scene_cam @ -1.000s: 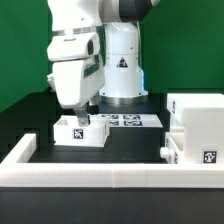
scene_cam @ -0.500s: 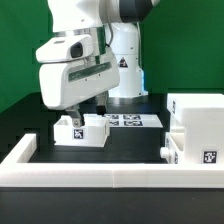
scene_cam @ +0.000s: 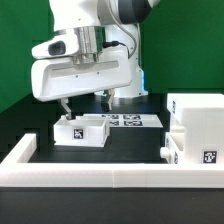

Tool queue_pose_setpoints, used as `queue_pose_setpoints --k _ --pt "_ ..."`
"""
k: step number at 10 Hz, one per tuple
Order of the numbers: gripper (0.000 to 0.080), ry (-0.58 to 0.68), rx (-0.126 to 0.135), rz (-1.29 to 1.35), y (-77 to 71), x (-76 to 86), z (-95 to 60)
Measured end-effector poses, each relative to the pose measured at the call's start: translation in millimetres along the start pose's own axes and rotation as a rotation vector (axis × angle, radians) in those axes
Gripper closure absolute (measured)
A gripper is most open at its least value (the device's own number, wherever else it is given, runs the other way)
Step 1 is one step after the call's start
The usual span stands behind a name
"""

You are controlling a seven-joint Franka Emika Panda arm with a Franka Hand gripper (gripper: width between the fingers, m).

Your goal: Assemble drawer

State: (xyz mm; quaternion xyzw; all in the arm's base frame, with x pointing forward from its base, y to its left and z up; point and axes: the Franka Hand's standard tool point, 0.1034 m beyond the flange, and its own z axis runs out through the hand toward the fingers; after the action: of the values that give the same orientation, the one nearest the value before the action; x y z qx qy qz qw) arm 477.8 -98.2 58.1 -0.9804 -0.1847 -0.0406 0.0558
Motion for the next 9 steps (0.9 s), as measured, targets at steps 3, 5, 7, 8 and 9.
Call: queue_pose_setpoints --k 3,5,7,8,9 --pt "0.0151 0.004 0.008 0.194 -2.2 1.2 0.7" --pt "0.0151 0.007 0.012 0.312 -3.8 0.9 1.2" --pt "0.0151 0.011 0.002 0.493 -14.8 -10.1 6.3" --pt "0.0151 0.008 0.0 0.523 -19.5 -14.2 9.7" --pt "0.0151 0.014 -0.009 0.517 -24.2 -17.8 13.3"
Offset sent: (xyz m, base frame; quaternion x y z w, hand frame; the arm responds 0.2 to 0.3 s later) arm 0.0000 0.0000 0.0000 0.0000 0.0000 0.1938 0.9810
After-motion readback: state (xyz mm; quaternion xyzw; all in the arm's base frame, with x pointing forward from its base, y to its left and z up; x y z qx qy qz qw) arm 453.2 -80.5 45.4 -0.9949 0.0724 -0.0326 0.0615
